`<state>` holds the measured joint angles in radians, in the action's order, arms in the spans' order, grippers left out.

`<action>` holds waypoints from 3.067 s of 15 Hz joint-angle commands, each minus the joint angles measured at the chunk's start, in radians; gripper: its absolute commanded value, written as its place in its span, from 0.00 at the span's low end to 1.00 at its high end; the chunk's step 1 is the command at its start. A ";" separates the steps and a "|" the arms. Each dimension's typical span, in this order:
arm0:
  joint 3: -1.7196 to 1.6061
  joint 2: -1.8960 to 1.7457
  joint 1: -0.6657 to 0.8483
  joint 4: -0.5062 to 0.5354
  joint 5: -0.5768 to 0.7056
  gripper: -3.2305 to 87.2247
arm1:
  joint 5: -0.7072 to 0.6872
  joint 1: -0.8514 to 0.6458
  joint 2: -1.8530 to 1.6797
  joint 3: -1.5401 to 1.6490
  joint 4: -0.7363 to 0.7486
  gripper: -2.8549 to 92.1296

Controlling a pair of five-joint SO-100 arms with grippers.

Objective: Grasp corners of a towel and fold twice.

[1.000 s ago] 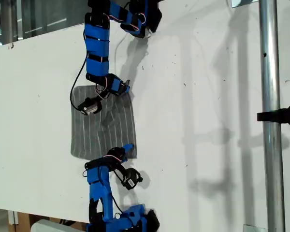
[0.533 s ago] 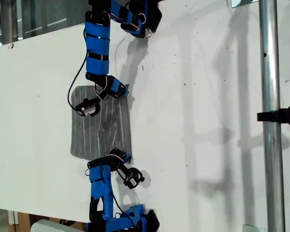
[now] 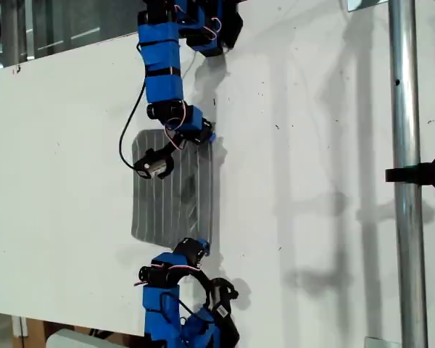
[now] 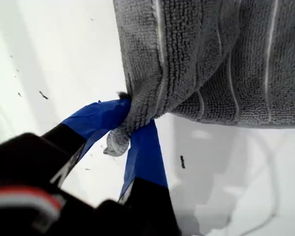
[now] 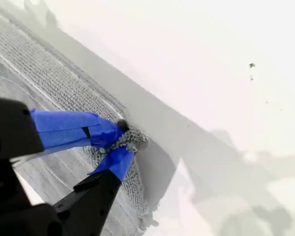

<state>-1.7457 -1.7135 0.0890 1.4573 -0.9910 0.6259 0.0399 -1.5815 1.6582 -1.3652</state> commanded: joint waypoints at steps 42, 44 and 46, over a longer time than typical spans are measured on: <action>-0.322 -0.696 0.540 -0.034 0.115 0.42 | 0.164 -0.730 -0.657 0.522 0.015 0.46; -0.565 -0.959 0.449 -0.112 0.049 0.35 | 0.285 -0.701 -0.782 0.739 0.126 0.49; -0.844 -1.327 0.311 -0.221 0.031 0.11 | 0.373 -0.670 -0.861 0.850 0.195 0.50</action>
<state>-2.4436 -2.7903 0.4893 1.3054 -0.9434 0.9465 -0.6535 -2.3792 2.4758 -1.2149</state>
